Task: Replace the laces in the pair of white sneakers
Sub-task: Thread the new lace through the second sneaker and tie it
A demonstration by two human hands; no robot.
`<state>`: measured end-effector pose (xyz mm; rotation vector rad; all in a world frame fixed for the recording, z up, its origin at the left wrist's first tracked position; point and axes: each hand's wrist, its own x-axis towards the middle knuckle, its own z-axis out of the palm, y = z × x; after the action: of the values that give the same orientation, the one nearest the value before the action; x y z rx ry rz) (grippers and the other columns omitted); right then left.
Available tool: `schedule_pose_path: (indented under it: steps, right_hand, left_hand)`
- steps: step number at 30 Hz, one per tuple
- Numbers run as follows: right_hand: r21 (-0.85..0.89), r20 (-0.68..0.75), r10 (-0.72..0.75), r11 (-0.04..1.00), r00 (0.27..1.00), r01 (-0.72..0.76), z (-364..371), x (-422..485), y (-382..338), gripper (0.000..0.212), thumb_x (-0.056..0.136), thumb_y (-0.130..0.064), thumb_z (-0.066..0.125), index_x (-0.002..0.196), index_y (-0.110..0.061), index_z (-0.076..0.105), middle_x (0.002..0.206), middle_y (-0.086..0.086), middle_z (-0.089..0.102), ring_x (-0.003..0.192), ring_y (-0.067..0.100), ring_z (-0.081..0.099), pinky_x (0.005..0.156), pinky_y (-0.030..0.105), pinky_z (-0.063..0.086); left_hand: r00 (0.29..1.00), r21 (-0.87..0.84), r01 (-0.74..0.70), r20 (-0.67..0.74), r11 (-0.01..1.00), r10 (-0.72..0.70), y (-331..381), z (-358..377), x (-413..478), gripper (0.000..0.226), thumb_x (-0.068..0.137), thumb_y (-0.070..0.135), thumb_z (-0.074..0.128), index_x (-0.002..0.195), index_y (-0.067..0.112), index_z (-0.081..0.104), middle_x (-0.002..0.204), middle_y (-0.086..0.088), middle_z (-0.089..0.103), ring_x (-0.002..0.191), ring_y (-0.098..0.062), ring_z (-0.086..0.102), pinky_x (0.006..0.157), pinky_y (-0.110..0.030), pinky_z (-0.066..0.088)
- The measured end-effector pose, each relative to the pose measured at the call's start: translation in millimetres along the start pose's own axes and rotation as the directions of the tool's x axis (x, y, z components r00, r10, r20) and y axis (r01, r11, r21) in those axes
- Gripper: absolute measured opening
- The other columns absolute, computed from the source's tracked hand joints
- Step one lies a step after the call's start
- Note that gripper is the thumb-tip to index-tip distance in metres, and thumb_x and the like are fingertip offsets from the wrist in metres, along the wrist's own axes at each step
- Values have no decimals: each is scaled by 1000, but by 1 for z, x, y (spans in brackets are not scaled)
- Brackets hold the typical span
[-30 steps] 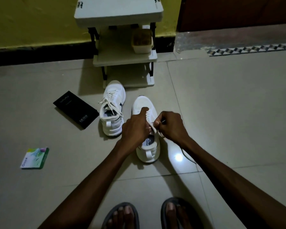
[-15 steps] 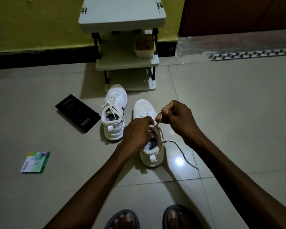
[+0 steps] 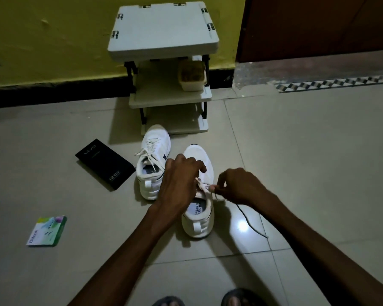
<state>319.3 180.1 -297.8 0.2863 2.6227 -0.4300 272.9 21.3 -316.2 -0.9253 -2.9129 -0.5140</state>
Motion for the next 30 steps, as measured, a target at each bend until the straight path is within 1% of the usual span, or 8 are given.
schedule_pose_path:
  steps: [2,5,9,13,18,22,26,30]
  right_hand:
    - [72,80,-49,996,996,44,10,0,5,29,90,-41,61,87,-16,74,84,5,68,79,19,63,65,26,45]
    - [377,-6,-84,923,996,80,0,-8,5,33,94,-34,59,65,-21,69,58,-9,60,50,-3,53,51,11,34]
    - [519,-87,-86,847,992,119,-21,-15,-5,40,95,-32,57,57,-24,66,61,-9,64,63,0,57,62,17,39]
    - [539,-106,-72,834,992,118,-46,-25,-12,42,95,-34,58,56,-22,65,61,-7,63,61,3,54,63,21,40]
    - [359,-164,-109,919,980,162,-66,-40,-15,45,94,-36,57,51,-26,60,79,-5,70,81,8,60,70,22,42]
    - [246,57,-176,957,983,157,-60,-44,-15,33,90,-38,62,59,-27,68,84,-1,72,82,10,61,70,23,45]
    - [-193,260,-76,973,963,129,-28,-29,-7,18,84,-34,69,79,-17,69,86,4,67,82,22,62,73,29,51]
    - [-174,64,4,985,998,7,-5,-4,8,17,90,-29,58,93,-13,63,99,6,64,87,25,61,71,29,47]
  left_hand:
    - [999,-111,30,-8,993,-31,-5,1,-1,42,79,7,66,116,27,61,101,6,63,101,-21,52,86,-34,38]
    - [981,-255,184,114,949,-159,-8,2,-8,49,81,22,68,127,21,51,111,-4,55,103,-24,56,85,-36,45]
    - [959,-274,266,174,924,-224,-13,10,-12,50,80,26,74,125,19,55,103,-1,60,92,-18,60,74,-23,39]
    - [954,-233,275,190,933,-233,-11,8,-6,43,72,16,76,112,25,62,88,5,63,82,-14,61,69,-27,44]
    - [950,-220,296,167,929,-263,-10,10,-7,39,71,21,78,107,29,63,87,8,63,81,-12,60,68,-26,44]
    - [954,-245,290,145,925,-261,-9,11,-8,35,69,21,79,98,28,61,84,10,63,78,-10,59,64,-24,39]
    - [959,-248,275,138,929,-247,-10,11,-11,35,70,19,79,97,26,57,88,8,62,79,-12,58,66,-27,43]
    - [962,-226,262,142,938,-235,-9,12,-13,35,72,18,74,99,29,56,92,9,59,80,-11,56,63,-25,37]
